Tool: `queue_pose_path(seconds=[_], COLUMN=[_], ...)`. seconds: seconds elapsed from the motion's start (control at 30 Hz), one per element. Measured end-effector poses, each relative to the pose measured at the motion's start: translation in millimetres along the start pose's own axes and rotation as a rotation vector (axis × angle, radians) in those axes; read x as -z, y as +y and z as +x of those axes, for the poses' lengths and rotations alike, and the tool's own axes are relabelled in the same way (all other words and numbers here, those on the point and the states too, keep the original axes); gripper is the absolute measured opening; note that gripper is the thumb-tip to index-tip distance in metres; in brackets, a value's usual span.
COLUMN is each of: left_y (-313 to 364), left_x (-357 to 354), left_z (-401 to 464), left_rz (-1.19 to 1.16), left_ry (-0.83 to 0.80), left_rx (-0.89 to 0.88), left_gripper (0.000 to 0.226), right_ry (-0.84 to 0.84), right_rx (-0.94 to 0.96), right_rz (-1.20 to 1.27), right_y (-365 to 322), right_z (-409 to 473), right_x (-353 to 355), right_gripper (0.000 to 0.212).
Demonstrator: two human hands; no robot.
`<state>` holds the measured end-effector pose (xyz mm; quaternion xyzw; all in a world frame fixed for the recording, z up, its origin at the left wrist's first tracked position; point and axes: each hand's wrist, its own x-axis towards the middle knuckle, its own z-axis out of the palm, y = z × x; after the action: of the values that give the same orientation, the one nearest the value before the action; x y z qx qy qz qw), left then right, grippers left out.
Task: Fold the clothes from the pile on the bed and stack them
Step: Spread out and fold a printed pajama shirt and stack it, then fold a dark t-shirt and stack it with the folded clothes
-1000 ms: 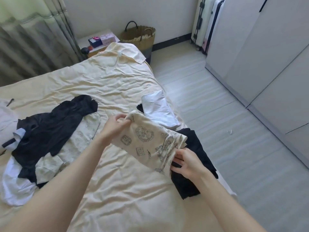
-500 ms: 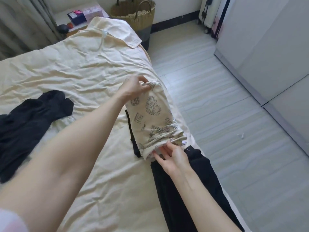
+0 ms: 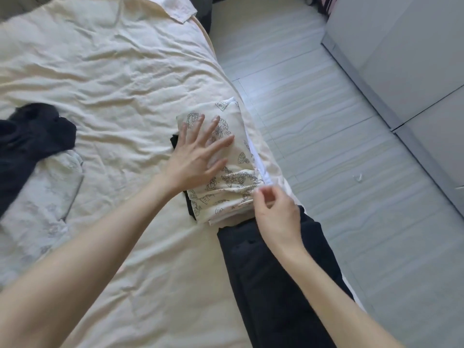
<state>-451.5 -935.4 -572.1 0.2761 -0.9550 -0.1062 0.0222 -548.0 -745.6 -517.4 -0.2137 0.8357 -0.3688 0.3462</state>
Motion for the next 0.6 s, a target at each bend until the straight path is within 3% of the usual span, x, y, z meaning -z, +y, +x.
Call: queue_pose_path(seconds=[0.03,0.1,0.23,0.37,0.6], left_y=[-1.3,-0.9,9.5,34.0,81.0], left_x=[-2.5,-6.9,5.4,23.2,42.6], left_z=[-1.5,1.1,7.4,-18.2,-160.2], left_rz=[0.049,0.130,0.168,0.063,-0.269], left_ry=[-0.072,-0.187,-0.322,-0.320,-0.152], left_rx=[0.008,0.032,0.082,0.174,0.556], left_gripper=[0.055,0.057,0.058,0.056,0.056], right_ry=[0.056,0.008,-0.281,-0.333,-0.381], right_rx=[0.200,0.441,0.464,0.436,0.664], right_rz=[-0.160,-0.465,-0.974,-0.870,-0.906], right_y=[-1.4,-1.8,5.2,2.8,12.8], right_z=[5.6,24.5,46.7,24.3,-68.4], right_x=[0.3,-7.2,-21.8,-16.8,-6.0], right_gripper=[0.017,0.035,0.051,0.054,0.063])
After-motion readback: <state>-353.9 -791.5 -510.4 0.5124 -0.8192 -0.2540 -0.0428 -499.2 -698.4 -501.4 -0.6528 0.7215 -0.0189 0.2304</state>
